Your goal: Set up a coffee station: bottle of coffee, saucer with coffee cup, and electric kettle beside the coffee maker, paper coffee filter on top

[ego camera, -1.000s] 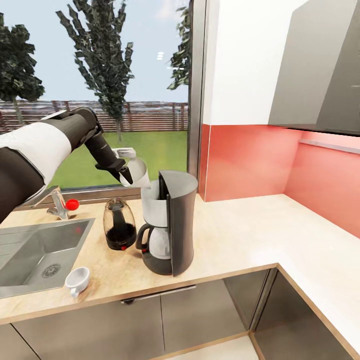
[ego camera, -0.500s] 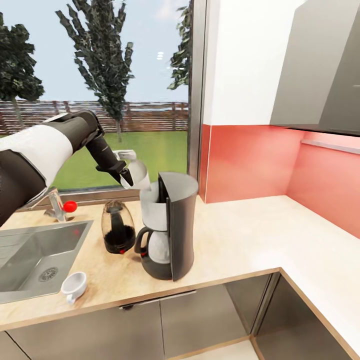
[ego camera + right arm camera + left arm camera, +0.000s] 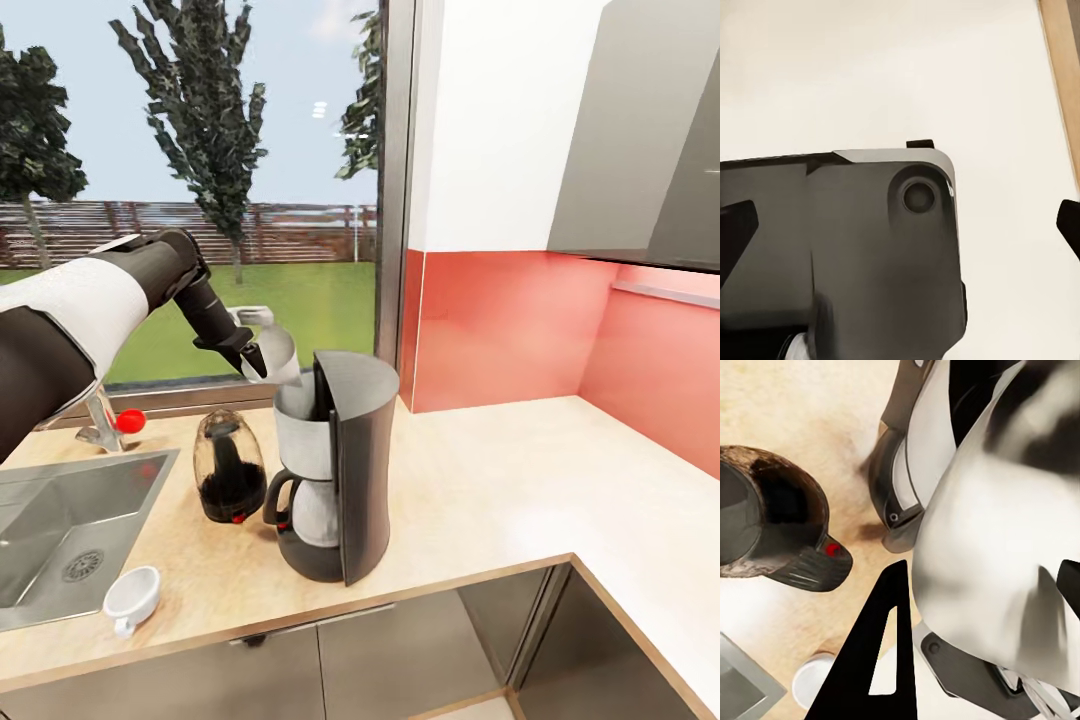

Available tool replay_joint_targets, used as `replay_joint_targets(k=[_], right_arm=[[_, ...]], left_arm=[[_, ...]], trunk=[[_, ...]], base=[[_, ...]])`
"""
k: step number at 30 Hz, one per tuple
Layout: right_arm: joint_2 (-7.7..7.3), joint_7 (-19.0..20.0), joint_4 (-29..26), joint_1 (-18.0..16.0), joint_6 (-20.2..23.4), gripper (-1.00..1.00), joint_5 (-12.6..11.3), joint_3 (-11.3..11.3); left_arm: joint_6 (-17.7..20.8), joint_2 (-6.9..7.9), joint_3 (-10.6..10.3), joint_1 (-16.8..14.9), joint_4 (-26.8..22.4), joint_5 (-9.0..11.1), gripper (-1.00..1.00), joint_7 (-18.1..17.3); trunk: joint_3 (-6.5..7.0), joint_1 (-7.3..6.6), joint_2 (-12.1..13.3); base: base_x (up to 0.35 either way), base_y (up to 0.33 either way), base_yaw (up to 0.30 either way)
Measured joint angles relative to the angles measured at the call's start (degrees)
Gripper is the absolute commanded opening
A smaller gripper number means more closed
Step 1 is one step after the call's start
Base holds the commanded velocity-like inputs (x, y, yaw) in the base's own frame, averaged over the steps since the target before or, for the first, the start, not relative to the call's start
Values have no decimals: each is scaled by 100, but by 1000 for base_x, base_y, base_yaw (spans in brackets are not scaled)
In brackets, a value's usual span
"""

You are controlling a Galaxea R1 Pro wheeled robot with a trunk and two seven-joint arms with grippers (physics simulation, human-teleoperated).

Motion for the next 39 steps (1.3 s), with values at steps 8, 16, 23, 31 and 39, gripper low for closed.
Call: replay_joint_targets(k=[8, 16, 23, 31, 39], right_arm=[[0, 0, -4, 0, 0, 100, 0, -2], [0, 0, 0, 0, 0, 100, 0, 2], [0, 0, 1, 0, 0, 100, 0, 3], [0, 0, 0, 0, 0, 100, 1, -2], [0, 0, 1, 0, 0, 100, 0, 1]], left_arm=[[-4, -4, 67, 151, -8, 11, -100, -1], [-4, -128, 93, 265, -11, 5, -100, -1], [-4, -132, 87, 264, -11, 5, -100, -1], [-2, -127, 18, 264, -9, 94, 100, -3], [-3, -123, 19, 264, -9, 102, 100, -3]], trunk=[[0, 0, 0], [0, 0, -1], [0, 0, -1], [0, 0, 0], [0, 0, 0]], base=[[0, 0, 0], [0, 0, 0], [0, 0, 0], [0, 0, 0], [0, 0, 0]])
